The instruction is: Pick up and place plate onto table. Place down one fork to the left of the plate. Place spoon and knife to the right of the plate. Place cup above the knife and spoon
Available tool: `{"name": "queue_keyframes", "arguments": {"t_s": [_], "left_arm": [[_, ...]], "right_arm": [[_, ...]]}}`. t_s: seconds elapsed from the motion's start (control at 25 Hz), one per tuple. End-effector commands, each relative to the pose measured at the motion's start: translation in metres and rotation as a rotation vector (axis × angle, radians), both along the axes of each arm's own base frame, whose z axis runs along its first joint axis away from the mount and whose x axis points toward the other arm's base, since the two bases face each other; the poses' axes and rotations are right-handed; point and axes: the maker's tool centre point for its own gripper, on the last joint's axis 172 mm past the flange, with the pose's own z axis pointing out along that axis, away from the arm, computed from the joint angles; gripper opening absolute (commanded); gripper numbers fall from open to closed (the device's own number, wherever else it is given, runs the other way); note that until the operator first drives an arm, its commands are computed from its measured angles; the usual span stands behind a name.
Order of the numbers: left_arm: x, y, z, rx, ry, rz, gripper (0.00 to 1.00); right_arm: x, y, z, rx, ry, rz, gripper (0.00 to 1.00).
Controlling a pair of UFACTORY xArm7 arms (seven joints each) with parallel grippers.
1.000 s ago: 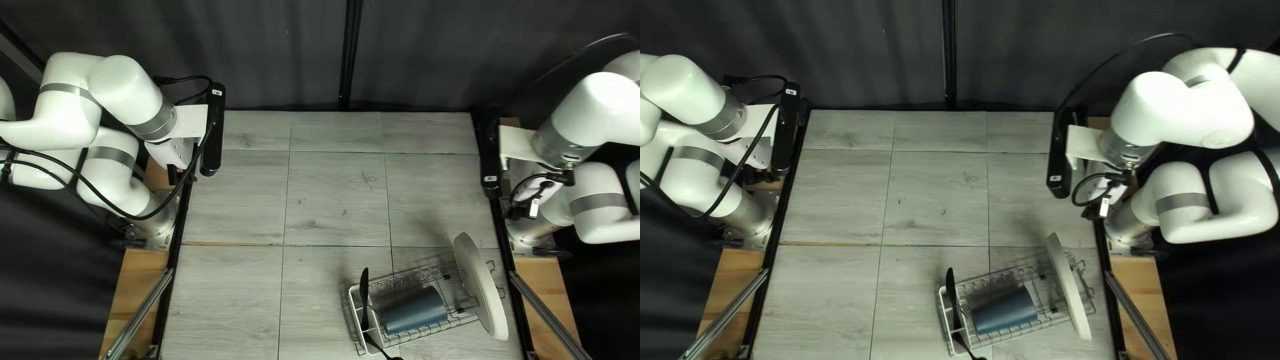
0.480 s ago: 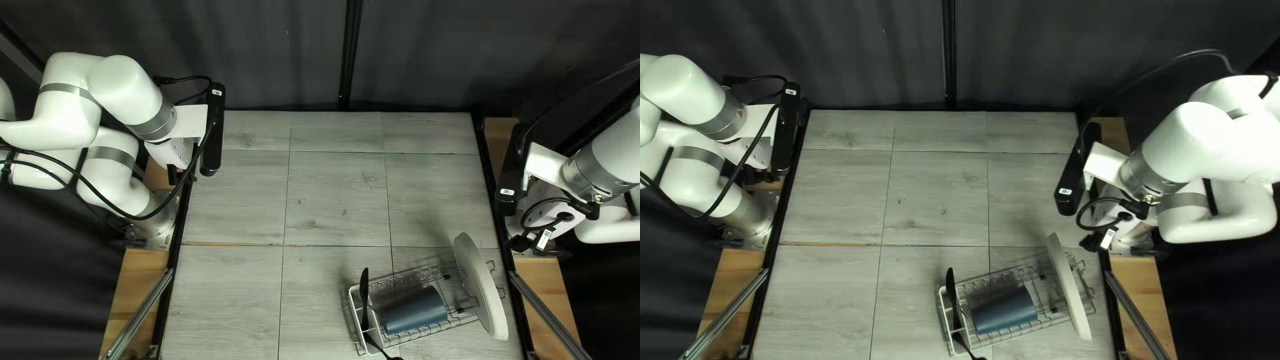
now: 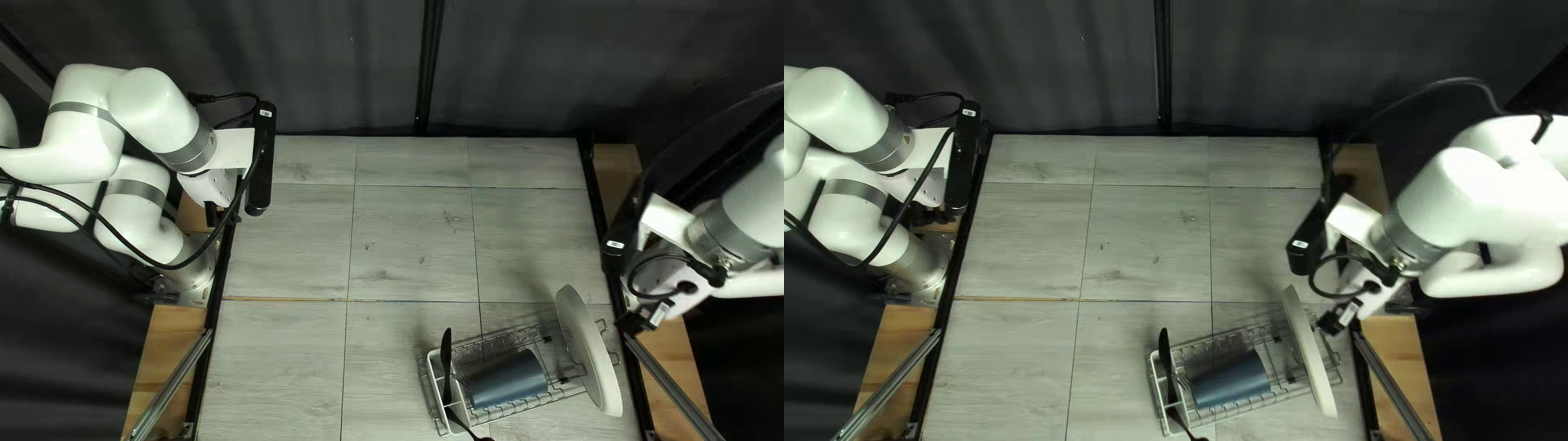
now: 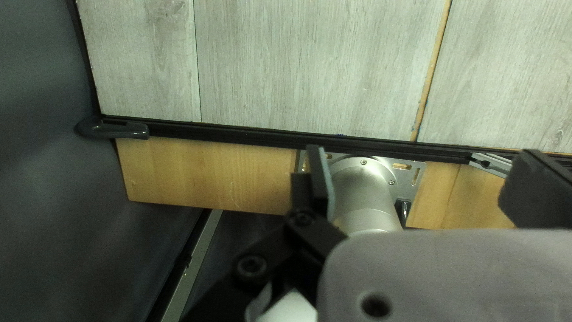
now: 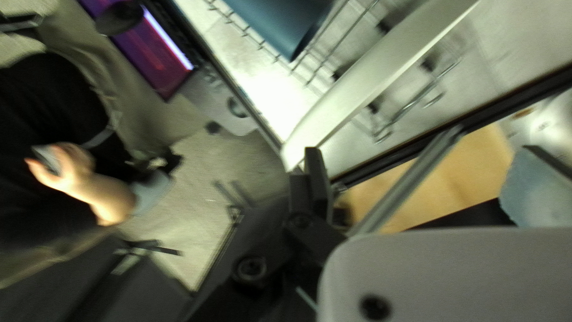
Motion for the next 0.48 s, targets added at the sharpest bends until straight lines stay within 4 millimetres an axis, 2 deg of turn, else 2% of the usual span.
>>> {"name": "queue_keyframes", "arguments": {"t_s": [0.04, 0.24, 0.48], "left_arm": [[0.0, 0.0, 0.0, 0.0, 0.0, 0.0, 1.0], [0.0, 0.0, 0.0, 0.0, 0.0, 0.0, 1.0], [0.0, 0.0, 0.0, 0.0, 0.0, 0.0, 1.0]], "right_arm": [[0.004, 0.013, -0.016, 0.015, -0.036, -0.096, 1.0], [0.014, 0.02, -0.04, 0.029, -0.061, -0.147, 1.0], [0.014, 0.024, -0.06, 0.03, -0.093, -0.193, 1.0]]}}
